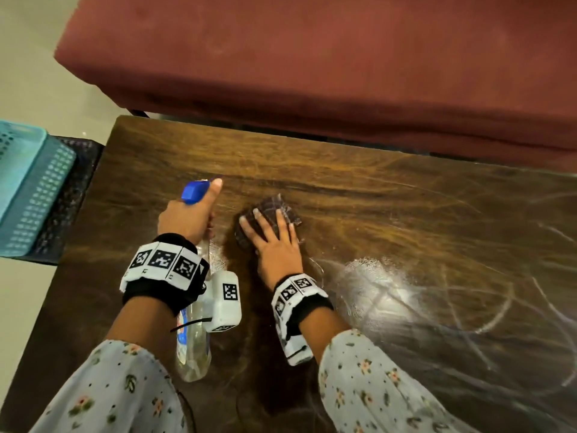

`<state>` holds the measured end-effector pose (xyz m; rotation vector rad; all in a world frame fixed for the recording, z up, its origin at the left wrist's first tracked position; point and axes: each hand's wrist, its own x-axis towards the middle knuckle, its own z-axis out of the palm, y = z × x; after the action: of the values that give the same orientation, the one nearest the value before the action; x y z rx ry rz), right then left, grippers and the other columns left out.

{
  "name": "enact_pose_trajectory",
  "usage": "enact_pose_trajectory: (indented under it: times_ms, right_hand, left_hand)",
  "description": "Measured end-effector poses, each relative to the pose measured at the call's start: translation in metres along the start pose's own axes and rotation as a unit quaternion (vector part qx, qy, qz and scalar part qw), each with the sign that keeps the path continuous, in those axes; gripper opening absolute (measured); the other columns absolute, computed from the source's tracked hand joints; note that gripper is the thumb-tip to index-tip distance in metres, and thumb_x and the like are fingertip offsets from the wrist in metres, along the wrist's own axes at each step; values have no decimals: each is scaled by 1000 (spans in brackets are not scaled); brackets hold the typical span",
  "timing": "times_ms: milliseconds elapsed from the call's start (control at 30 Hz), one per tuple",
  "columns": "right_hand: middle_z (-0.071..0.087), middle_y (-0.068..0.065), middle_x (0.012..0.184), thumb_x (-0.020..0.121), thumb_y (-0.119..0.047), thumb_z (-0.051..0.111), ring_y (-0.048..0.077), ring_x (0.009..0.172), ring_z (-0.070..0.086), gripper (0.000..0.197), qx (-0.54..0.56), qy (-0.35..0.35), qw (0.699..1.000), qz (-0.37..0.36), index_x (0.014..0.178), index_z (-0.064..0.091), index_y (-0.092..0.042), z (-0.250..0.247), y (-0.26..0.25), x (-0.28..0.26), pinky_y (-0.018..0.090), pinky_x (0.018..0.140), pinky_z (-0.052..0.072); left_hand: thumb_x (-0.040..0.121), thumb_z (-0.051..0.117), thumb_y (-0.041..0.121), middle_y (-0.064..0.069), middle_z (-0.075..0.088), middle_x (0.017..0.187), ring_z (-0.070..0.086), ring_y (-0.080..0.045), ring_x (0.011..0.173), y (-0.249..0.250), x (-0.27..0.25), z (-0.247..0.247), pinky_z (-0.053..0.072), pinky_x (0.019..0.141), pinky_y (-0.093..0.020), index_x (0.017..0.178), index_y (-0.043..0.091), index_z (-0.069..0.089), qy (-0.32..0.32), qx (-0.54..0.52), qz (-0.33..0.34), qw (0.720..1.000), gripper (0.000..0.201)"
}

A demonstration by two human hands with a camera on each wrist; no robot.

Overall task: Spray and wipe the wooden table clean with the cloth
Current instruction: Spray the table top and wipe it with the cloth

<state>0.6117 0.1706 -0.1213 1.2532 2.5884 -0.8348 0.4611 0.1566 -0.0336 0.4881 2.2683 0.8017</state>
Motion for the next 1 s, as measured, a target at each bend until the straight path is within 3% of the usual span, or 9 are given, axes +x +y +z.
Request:
enact_pose_trajectory:
  times_ms: [167, 333, 400, 467, 567, 633, 767, 900, 1000]
  right_hand:
    - [-3, -17, 157, 89, -7, 39, 24, 145, -10, 78, -37, 11, 999, -14, 143, 0, -48, -16, 78, -46, 44, 117, 2]
    - [17, -1, 156, 85, -35, 22, 38, 142, 18, 63, -26, 64, 989, 128, 141, -3, -48, -40, 229, -119, 51, 116, 15]
    - [19, 3, 156, 82, -39, 22, 38, 142, 18, 64, -4, 88, 971, 222, 139, -4, -53, -45, 279, -158, 54, 115, 14]
    - [18, 6, 156, 81, -37, 28, 36, 143, 15, 66, 31, 135, 944, 298, 144, 9, -41, -46, 293, -193, 52, 117, 9]
    - [18, 17, 154, 79, -28, 32, 34, 143, 14, 68, 67, 190, 911, 360, 145, 22, -13, -27, 266, -225, 44, 118, 0]
    - [19, 17, 154, 79, -30, 30, 36, 143, 15, 69, 52, 187, 905, 379, 146, 15, -17, -8, 241, -226, 48, 118, 3]
    - [7, 4, 158, 92, -26, 37, 37, 144, 2, 65, 8, 130, 940, 316, 147, 4, -28, 10, 172, -178, 48, 117, 3]
    - [-3, -6, 159, 93, -20, 40, 35, 144, -8, 69, 31, 121, 966, 225, 146, -1, -36, 6, 79, -108, 50, 117, 5]
    - [-11, -11, 157, 95, -21, 36, 30, 143, -16, 69, 44, 61, 987, 145, 144, -7, -42, 16, 28, -75, 48, 116, -4]
  left_hand:
    - [78, 55, 67, -2, 60, 59, 57, -21, 54, 17, -18, 12, 53, 87, -41, 60, 15, 57, -21, 11, 15, 1000, 55]
    - [76, 56, 69, -4, 61, 55, 59, -21, 49, 26, -36, 41, 53, 78, -33, 58, 13, 59, -50, 22, 25, 998, 59]
    - [75, 56, 69, -4, 61, 54, 58, -20, 47, 25, -41, 54, 51, 73, -30, 59, 13, 59, -64, 10, 29, 997, 59]
    - [75, 57, 69, -4, 60, 54, 57, -20, 45, 23, -43, 64, 49, 70, -29, 58, 13, 58, -71, -1, 34, 997, 58]
    - [76, 56, 69, -4, 60, 53, 57, -20, 45, 15, -45, 71, 49, 69, -30, 56, 13, 57, -86, -4, 34, 996, 59]
    - [76, 56, 68, -3, 60, 52, 57, -20, 45, 11, -45, 66, 48, 68, -30, 56, 13, 57, -82, -8, 32, 996, 59]
    - [80, 54, 65, -2, 59, 55, 56, -17, 45, 4, -40, 43, 42, 59, -24, 61, 12, 57, -58, 2, 22, 998, 56]
    - [73, 55, 72, -7, 64, 60, 64, -27, 61, -18, -27, 14, 53, 80, -37, 59, 13, 60, -26, 24, -2, 999, 61]
    - [74, 52, 73, -12, 68, 82, 63, -29, 84, -32, -25, -7, 44, 82, -33, 77, 9, 68, 11, 59, -31, 998, 66]
